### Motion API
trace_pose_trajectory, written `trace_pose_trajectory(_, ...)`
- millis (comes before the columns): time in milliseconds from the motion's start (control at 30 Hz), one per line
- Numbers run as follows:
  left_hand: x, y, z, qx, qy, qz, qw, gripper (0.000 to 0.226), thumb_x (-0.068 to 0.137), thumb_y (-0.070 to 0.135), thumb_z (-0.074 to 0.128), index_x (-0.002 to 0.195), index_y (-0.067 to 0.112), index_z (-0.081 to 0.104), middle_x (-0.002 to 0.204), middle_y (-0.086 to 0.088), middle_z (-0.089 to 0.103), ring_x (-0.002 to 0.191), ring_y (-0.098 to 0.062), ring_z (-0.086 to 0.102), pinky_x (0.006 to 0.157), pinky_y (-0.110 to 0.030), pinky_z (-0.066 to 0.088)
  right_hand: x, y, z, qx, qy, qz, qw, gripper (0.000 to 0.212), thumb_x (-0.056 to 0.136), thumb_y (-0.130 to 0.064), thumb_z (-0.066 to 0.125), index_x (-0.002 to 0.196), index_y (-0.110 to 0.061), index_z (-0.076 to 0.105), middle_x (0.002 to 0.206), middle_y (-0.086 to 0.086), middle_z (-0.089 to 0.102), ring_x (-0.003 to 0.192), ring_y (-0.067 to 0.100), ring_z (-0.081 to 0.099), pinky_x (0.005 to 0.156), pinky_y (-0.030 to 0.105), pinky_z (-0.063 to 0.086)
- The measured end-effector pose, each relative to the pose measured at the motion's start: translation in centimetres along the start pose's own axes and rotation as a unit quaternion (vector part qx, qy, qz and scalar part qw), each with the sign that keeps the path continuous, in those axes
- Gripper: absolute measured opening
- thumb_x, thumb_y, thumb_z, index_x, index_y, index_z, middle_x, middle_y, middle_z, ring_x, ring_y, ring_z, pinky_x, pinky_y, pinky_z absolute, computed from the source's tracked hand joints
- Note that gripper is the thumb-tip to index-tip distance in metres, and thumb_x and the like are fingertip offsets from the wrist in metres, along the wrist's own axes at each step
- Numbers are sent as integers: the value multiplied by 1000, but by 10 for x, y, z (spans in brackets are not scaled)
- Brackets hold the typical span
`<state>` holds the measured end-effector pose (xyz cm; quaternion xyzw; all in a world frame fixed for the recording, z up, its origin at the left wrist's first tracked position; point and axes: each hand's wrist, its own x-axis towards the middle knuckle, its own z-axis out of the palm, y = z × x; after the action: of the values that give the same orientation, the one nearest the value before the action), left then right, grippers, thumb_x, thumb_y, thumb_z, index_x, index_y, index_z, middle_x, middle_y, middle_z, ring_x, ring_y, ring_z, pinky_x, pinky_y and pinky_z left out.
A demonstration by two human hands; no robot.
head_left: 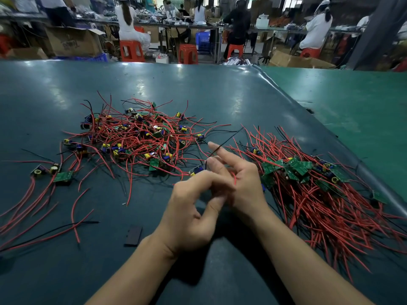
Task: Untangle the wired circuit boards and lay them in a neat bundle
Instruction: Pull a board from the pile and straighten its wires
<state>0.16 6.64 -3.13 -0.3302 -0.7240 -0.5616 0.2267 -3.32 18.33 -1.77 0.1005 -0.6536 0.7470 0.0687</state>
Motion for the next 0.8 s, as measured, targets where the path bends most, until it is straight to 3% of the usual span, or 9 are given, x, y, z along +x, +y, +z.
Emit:
trace_pose_trajectory(67,0,-2,1,-65,15,-63,996,8,88,13,59,94,10,62,82,4,66,72,-14,65,67,-28,52,1,-4,2,71,40,18,997,16,95,1,56,102,-6,68,66,-1,60,55,8,54,52,18,47)
trace_pose_trajectory(133,3,-5,3,-98,32,-153,983,27,89,34,56,81,9,63,68,-2,65,58,-13,61,56,-22,47,2,-10,-1,157,63,45,985,12,91,1,58,96,-6,67,72,4,67,60,14,64,59,22,55)
trace_pose_trajectory(200,8,-6,5,-128,40,-254,958,48,91,51,50,69,11,65,58,-9,64,44,-15,54,42,-19,40,4,-15,-5,259,53,89,960,22,83,-7,62,104,-8,65,79,5,70,64,17,67,60,24,56)
trace_pose_trajectory(267,14,-9,7,-147,70,-316,935,58,94,58,44,66,13,67,56,-13,64,38,-17,48,35,-17,34,3,-18,-8,311,36,117,943,36,78,-14,62,113,-10,63,84,5,69,67,17,68,63,25,57)
trace_pose_trajectory(367,22,-13,3,-181,133,-373,900,56,92,56,41,70,10,64,56,-14,64,39,-15,46,33,-18,32,1,-22,-11,335,-4,143,931,27,80,-20,61,103,-11,72,83,4,68,70,15,67,68,25,57)
trace_pose_trajectory(433,24,-15,0,-216,160,-377,887,40,95,43,49,77,11,63,59,-8,65,40,-12,46,35,-19,33,0,-27,-12,359,-29,158,919,22,81,-15,59,93,-10,77,80,6,69,71,15,68,67,23,57)
trace_pose_trajectory(533,23,-12,-2,-278,160,-320,892,22,82,34,62,89,16,71,73,-2,70,48,-10,53,45,-18,42,-1,-30,-11,387,-19,185,903,23,78,-9,60,95,-4,74,74,8,68,63,13,68,57,20,56)
trace_pose_trajectory(700,21,-12,-5,-285,182,-286,897,25,73,31,69,88,12,73,68,-2,67,52,-10,53,51,-18,47,-5,-24,-6,213,13,150,965,25,73,-9,68,97,-14,74,76,9,68,57,12,65,53,20,54)
trace_pose_trajectory(800,21,-14,-5,-274,173,-285,902,23,76,28,67,91,12,74,69,-5,65,54,-12,53,52,-19,48,-7,-23,-4,184,25,140,973,17,81,-6,67,95,-12,73,74,8,70,56,14,65,53,20,54)
